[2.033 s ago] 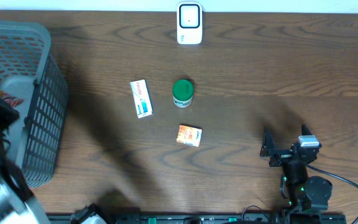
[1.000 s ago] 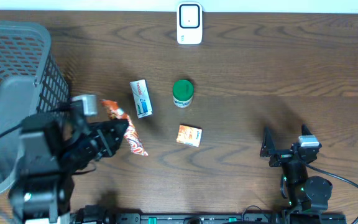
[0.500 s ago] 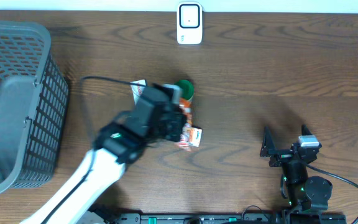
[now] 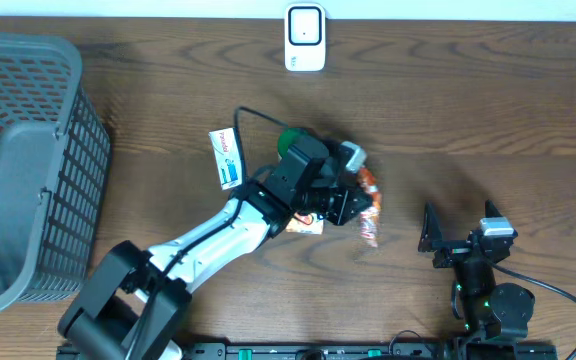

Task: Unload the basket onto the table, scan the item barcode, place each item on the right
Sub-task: 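Carry the chocolate bar out and drop it on the table right of the tissues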

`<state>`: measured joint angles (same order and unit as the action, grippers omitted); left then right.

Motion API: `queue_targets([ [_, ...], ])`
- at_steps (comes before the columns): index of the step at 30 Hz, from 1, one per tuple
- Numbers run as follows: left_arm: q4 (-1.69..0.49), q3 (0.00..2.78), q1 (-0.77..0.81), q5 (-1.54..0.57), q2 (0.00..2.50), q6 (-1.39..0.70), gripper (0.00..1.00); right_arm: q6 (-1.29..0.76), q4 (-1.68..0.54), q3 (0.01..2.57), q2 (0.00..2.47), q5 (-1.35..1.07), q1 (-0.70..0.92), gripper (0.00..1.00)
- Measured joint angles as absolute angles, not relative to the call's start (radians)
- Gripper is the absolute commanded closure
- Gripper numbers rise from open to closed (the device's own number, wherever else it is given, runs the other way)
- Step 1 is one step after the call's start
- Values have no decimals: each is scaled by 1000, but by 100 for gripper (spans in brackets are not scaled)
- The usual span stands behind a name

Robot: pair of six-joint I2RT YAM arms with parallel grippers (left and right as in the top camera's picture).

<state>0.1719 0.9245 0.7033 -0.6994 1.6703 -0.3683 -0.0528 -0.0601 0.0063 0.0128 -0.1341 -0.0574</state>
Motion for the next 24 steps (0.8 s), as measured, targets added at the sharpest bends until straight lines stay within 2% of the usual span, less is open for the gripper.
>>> queue_targets([
  [6, 235, 924, 704, -876, 1678, -283, 79, -53, -60, 6, 13, -134, -57, 1],
  [17, 241, 924, 704, -955, 1708, -59, 79, -53, -60, 6, 13, -134, -57, 1],
  [24, 247, 924, 700, -1080, 1804, 62, 79, -53, -60, 6, 13, -134, -57, 1],
])
